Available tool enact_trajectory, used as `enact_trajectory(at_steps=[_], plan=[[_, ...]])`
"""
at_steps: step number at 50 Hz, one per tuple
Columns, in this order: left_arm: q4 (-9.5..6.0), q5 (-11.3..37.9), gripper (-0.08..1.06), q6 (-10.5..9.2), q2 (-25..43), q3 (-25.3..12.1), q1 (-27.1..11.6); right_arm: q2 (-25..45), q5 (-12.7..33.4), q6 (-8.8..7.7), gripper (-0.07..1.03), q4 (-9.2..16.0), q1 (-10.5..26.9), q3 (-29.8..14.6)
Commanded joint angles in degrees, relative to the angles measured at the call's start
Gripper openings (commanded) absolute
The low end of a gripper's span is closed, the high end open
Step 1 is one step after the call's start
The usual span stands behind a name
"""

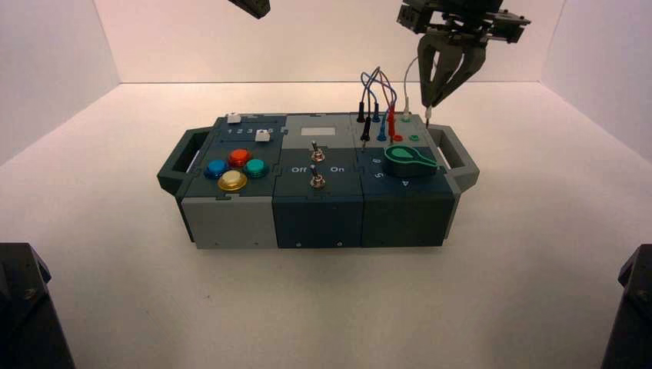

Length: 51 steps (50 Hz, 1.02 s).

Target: Pull the white wire.

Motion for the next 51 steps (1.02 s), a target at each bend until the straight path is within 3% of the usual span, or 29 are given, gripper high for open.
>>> enact_trajectory(at_steps=[1,6,9,15,17,33,51], plan=[[0.09,-0.26,-0.03,0.44,-0.35,-0.79,-0.18,-2.46,2.11,-0.97,0.00,-0.79,0.35,-1.14],[0.09,-0.18,-0.03,0.44,-0.44,-0.79,-0.18,-2.90,4.57,-1.41,0.12,-2.02,0.35,-1.41],[0.09,0.09,-0.03,0.53,-0.53,-0.79,-0.18,-3.25,5.89,-1.49,0.26,-2.64,0.35,-1.41],[0.09,0.26,-0.03,0.44,-0.62,-0.88,-0.18,-4.57,8.88,-1.41,0.67,-3.78,0.09,-1.23],[0.18,0.26,-0.03,0.44,-0.62,-0.97,-0.18,-5.36,9.40,-1.49,0.74,-4.31,0.00,-1.14],[0.62,-0.35,-0.03,0.44,0.09,-1.05,-0.09,-9.76,8.79,-2.20,0.74,-5.36,0.09,-1.05],[0.88,-0.79,-0.03,0.44,0.44,-1.58,0.62,-10.55,6.33,-2.11,0.74,-4.22,0.09,-0.79]])
